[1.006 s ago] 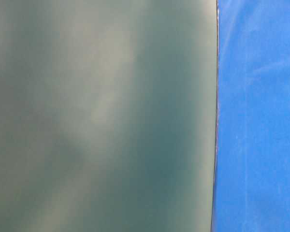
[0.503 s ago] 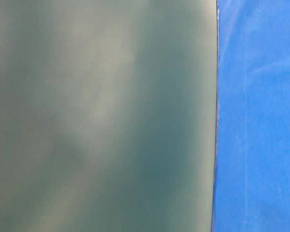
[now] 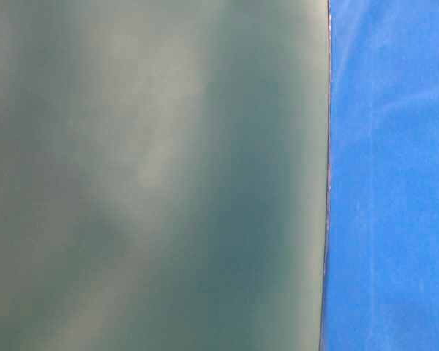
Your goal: Fold a bath towel.
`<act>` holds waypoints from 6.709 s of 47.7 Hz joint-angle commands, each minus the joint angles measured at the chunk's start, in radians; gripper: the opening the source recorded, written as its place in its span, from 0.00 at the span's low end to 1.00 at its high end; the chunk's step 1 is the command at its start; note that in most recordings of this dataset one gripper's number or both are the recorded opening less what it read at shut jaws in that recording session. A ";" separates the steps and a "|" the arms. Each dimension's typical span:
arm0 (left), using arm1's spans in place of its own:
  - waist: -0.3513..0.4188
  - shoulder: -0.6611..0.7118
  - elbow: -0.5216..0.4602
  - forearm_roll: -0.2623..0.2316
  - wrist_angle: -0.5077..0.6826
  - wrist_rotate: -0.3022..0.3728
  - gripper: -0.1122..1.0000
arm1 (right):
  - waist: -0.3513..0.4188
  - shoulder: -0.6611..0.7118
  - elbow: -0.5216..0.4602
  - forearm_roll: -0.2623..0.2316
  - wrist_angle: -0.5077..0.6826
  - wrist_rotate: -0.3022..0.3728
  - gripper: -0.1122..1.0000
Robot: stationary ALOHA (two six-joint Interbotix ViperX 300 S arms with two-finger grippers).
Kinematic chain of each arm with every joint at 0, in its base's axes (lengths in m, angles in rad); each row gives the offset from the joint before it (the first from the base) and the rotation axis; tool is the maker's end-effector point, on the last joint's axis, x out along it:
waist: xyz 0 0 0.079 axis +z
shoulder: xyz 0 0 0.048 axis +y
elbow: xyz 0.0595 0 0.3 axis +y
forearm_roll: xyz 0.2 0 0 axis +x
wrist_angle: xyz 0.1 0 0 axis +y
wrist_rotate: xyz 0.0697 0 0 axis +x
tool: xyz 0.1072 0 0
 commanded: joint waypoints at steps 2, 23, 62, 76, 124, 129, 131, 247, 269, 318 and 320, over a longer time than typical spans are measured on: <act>0.003 -0.089 -0.063 0.003 0.110 0.009 0.18 | 0.006 -0.080 -0.094 -0.015 0.133 -0.009 0.17; -0.025 -0.425 -0.336 0.003 0.557 0.035 0.18 | 0.035 -0.287 -0.365 -0.141 0.436 -0.144 0.17; -0.388 -0.219 -0.558 0.017 0.114 -0.146 0.18 | -0.646 -0.225 -0.396 -0.690 0.074 -0.146 0.17; -0.403 -0.095 -0.713 0.021 0.092 -0.092 0.18 | -0.721 -0.209 -0.419 -0.684 -0.031 -0.143 0.17; -0.385 -0.003 -0.712 0.025 0.150 -0.034 0.18 | -0.339 -0.146 -0.354 -0.667 0.554 0.003 0.17; -0.360 -0.077 -0.560 0.025 0.149 -0.098 0.18 | -0.489 -0.052 -0.344 -0.670 0.341 0.003 0.17; -0.351 -0.107 -0.497 0.025 0.143 -0.129 0.18 | -0.540 -0.017 -0.344 -0.672 0.249 0.003 0.17; -0.179 -0.453 0.061 0.025 -0.011 -0.290 0.88 | -0.865 0.298 0.038 -0.098 -0.339 -0.416 0.56; -0.179 -0.454 0.061 0.023 -0.011 -0.291 0.88 | -0.856 0.259 0.026 -0.040 -0.337 -0.411 0.28; -0.179 -0.448 0.049 0.020 -0.032 -0.288 0.88 | -0.029 0.569 -0.752 -0.086 -0.006 -0.164 0.26; -0.179 -0.448 0.049 0.020 -0.031 -0.288 0.88 | -0.018 0.583 -0.767 -0.087 -0.006 -0.164 0.26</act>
